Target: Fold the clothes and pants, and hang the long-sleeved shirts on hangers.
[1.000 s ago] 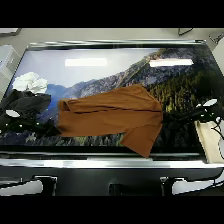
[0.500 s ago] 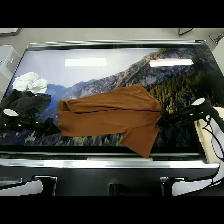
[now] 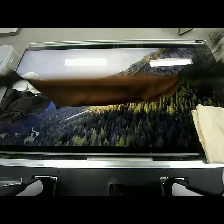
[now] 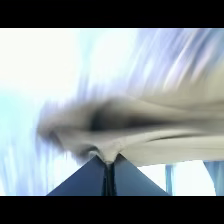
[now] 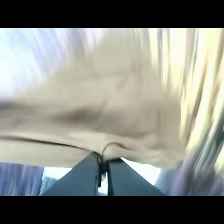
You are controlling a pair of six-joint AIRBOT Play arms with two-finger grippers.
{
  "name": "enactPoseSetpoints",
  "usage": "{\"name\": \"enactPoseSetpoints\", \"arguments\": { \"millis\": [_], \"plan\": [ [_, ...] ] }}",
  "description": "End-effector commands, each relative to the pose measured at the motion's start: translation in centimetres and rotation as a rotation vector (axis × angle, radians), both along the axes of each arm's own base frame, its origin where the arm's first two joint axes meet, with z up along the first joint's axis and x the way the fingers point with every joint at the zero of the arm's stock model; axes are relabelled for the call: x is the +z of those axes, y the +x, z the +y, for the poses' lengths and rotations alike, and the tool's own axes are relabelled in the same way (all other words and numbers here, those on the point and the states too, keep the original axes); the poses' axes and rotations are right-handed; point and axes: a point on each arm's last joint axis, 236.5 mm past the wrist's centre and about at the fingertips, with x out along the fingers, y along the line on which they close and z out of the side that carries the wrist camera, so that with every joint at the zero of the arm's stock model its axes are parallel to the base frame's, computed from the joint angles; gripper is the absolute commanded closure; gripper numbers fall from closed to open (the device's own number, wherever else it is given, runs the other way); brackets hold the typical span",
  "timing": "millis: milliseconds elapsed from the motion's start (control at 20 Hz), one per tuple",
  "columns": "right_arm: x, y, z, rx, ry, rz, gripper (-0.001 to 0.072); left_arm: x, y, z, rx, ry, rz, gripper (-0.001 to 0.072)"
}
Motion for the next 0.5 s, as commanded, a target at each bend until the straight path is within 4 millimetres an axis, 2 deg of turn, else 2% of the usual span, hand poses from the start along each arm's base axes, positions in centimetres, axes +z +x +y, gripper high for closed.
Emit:
{"name": "enactPoseSetpoints", "arguments": {
  "millis": [0, 50, 100, 150, 250, 350, 450],
  "plan": [
    [24.1, -6.5, -2.3, -0.142, -0.307, -0.636, 0.0677, 25.6, -7.0, -1.5, 0.088, 0.190, -0.662, 0.0678],
    [28.0, -10.3, -2.1, -0.177, -0.355, -0.738, 0.0677, 28.8, -10.1, -2.6, 0.086, 0.218, -0.750, 0.0678],
    [30.0, -13.5, -1.9, -0.201, -0.391, -0.794, 0.0677, 30.8, -12.9, -3.8, 0.082, 0.237, -0.811, 0.0678],
    [31.3, -16.7, -1.6, -0.221, -0.425, -0.831, 0.0677, 31.8, -15.2, -4.7, 0.077, 0.253, -0.846, 0.0678],
    [33.7, -21.7, -1.1, -0.266, -0.456, -0.913, 0.0677, 33.6, -19.0, -6.1, 0.084, 0.248, -0.913, 0.0678],
    [36.5, -25.6, -0.8, -0.312, -0.484, -1.028, 0.0677, 35.1, -21.8, -7.0, 0.095, 0.250, -0.980, 0.0679],
    [38.8, -28.4, -1.3, -0.375, -0.520, -1.126, 0.0678, 35.7, -23.5, -7.6, 0.097, 0.244, -1.006, 0.0679]
  ]
}}
